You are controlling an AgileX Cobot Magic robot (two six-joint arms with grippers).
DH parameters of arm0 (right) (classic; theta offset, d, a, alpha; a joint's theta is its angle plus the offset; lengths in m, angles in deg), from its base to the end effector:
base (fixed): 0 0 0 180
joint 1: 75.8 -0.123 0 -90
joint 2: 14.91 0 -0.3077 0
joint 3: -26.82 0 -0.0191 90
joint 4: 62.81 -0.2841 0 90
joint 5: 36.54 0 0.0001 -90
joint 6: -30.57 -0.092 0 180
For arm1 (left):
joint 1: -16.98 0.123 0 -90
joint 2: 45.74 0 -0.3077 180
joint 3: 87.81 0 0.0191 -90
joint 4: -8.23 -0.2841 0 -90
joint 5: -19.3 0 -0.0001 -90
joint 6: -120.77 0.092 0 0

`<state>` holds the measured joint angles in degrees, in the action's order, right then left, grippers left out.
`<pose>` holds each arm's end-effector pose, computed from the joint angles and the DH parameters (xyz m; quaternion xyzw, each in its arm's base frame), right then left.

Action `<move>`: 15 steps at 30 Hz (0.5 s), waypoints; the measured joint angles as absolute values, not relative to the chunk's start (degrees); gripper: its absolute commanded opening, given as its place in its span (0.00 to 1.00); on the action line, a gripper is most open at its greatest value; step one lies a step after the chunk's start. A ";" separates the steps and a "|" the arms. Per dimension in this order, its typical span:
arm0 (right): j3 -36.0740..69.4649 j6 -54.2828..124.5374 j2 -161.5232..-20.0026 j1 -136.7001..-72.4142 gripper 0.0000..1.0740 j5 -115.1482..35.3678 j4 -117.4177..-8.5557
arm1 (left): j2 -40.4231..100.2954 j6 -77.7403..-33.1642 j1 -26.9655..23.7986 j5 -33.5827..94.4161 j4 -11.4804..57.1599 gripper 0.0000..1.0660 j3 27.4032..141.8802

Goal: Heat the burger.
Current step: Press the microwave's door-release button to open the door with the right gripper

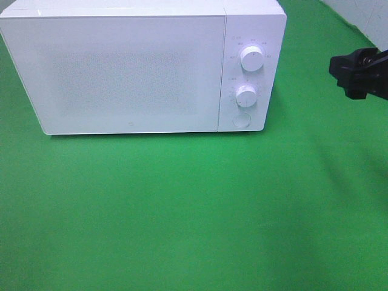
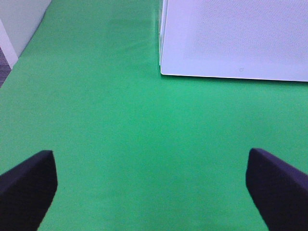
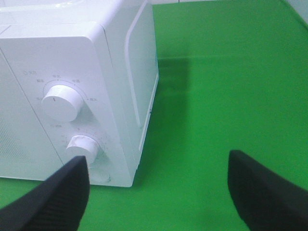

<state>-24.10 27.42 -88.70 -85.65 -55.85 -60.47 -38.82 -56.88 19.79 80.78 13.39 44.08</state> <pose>0.2433 0.0435 0.2478 -0.0659 0.7928 0.0623 0.6027 -0.0011 -0.0073 0.2977 -0.0009 0.8495 -0.0212 0.5271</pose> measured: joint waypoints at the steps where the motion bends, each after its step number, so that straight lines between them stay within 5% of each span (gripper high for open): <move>1: -25.25 27.42 -90.93 -85.65 0.71 -60.20 -60.81 | -38.82 -56.88 19.79 80.78 13.39 0.94 44.08; 9: -27.77 27.82 -98.61 -86.05 0.71 -70.17 -67.00 | -38.82 -56.83 19.79 80.78 13.39 0.94 44.08; 15: -27.94 35.27 -106.18 -95.10 0.71 -78.82 -77.08 | -38.82 -56.83 19.79 80.78 13.39 0.94 44.08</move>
<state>-27.94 35.27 -106.18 -95.10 -78.82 -77.08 -38.82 -56.83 19.79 80.78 13.39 44.08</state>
